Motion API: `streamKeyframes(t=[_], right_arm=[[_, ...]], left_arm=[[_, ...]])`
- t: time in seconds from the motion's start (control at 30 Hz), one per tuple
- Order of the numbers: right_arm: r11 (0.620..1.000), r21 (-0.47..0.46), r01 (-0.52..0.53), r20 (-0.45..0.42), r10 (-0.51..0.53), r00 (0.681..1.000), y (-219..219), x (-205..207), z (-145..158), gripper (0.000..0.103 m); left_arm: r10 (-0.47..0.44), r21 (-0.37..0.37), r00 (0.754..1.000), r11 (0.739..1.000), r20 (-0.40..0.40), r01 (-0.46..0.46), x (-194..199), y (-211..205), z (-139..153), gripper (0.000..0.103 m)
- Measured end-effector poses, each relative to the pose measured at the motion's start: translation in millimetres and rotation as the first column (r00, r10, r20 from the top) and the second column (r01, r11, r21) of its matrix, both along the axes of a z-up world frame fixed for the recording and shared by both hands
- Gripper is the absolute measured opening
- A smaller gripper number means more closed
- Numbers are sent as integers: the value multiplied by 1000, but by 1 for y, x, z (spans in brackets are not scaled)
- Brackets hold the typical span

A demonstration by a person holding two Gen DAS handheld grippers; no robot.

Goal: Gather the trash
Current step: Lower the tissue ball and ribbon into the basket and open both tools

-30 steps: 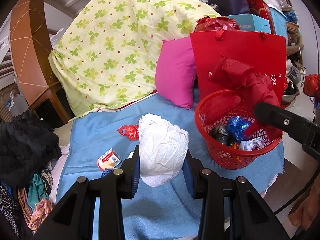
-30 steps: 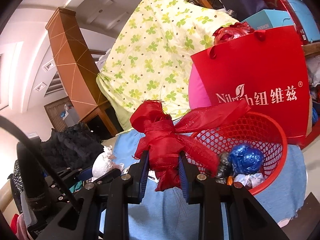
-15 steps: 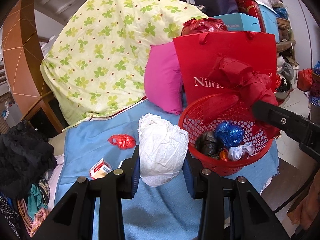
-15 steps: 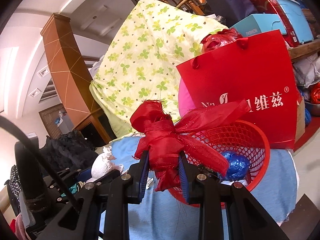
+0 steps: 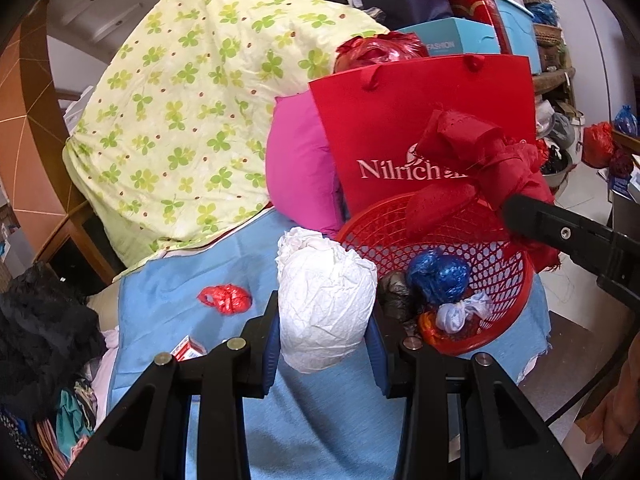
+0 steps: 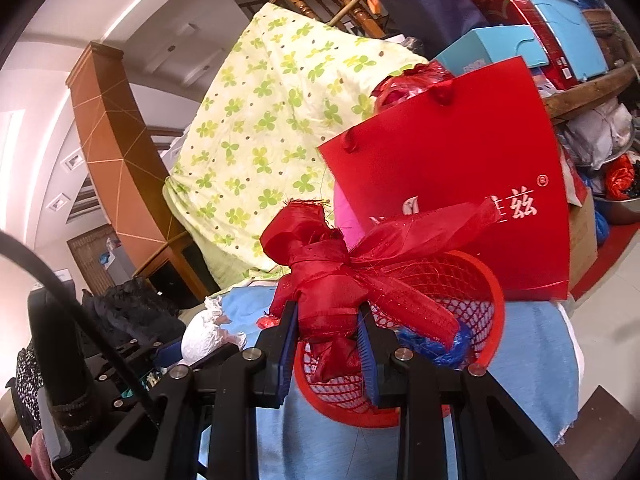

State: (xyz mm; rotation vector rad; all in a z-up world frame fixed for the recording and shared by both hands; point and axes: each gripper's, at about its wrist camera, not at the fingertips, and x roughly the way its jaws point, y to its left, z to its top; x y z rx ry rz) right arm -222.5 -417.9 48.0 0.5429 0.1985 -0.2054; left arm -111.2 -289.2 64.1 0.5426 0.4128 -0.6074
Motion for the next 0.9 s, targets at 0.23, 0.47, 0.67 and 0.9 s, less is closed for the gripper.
streamKeyframes(t=[0.23,0.47,0.67,0.9], right_arm=[[1000,8,29,-6,-29,1000,-14,-6,-3,30],[998,68,19,-17,-18,1000,-37,8,-11,32],[974,228,-12,-15,15,1000,-71,37,-33,32],[925,379,-18,-50,40,998,-95,65,-65,36]], left_arm=[[-30,10,1000,1000,-1,30,-2,-19,-3,40],[-74,-15,996,997,-50,74,16,-35,-6,40],[-165,-82,960,985,-228,150,64,-52,-15,41],[-223,-136,906,973,-359,186,93,-62,-32,56]])
